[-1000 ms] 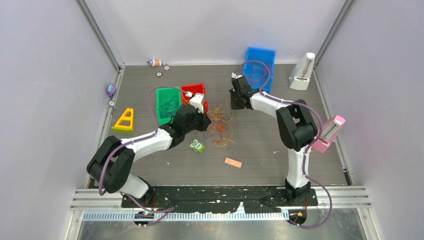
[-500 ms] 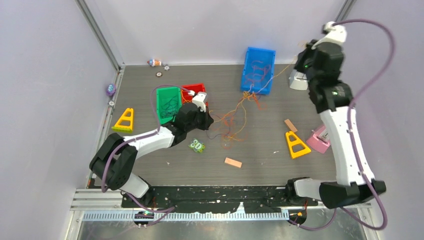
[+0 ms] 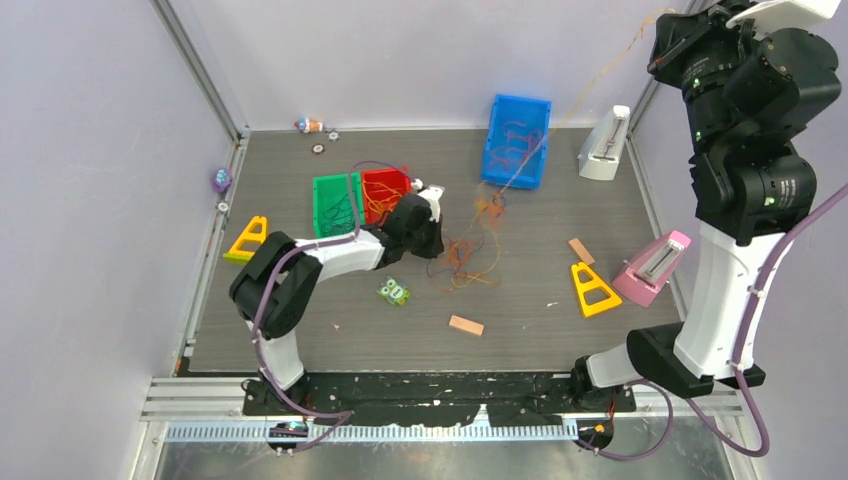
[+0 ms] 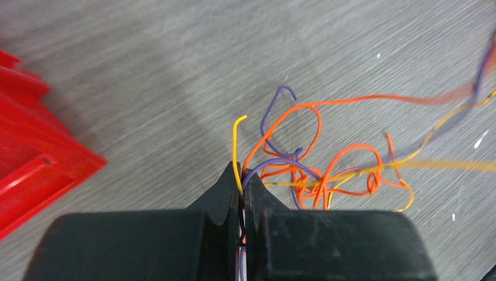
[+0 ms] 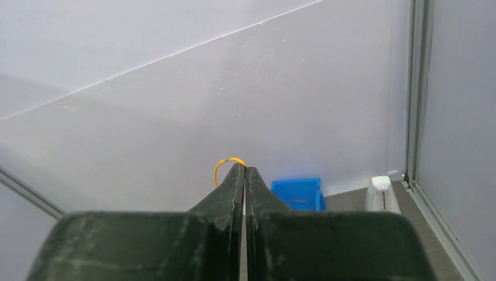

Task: Untangle the cables
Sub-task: Untie the cable, then place the cable in the bin.

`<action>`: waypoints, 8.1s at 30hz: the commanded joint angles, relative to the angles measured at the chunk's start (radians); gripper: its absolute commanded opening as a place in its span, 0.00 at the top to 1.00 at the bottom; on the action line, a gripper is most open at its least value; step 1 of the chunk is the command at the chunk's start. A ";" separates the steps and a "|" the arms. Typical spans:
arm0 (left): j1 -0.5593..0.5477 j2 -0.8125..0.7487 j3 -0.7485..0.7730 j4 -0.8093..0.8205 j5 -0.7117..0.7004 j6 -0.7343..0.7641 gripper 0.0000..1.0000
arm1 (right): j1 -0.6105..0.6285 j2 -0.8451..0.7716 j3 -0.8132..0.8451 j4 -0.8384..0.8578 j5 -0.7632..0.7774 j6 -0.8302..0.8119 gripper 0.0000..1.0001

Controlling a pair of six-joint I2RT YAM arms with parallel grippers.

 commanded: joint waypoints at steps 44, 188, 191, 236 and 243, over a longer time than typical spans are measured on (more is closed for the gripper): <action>-0.128 -0.001 0.363 0.280 0.228 0.131 1.00 | 0.000 -0.359 -0.795 0.409 -0.902 0.290 0.89; 0.498 -1.006 0.420 -0.442 0.171 -0.093 1.00 | 0.263 0.093 -1.757 1.015 -0.006 0.255 0.48; 0.498 -1.009 0.404 -0.448 0.145 -0.085 1.00 | 0.203 0.054 -1.783 0.972 -0.025 0.231 0.47; 0.498 -0.439 0.539 -0.380 0.193 0.001 1.00 | 0.198 -0.572 -2.109 1.208 -0.322 0.042 0.11; 0.498 -0.324 0.636 -0.440 0.174 0.043 1.00 | 0.197 -0.554 -2.154 1.273 -0.335 0.058 0.12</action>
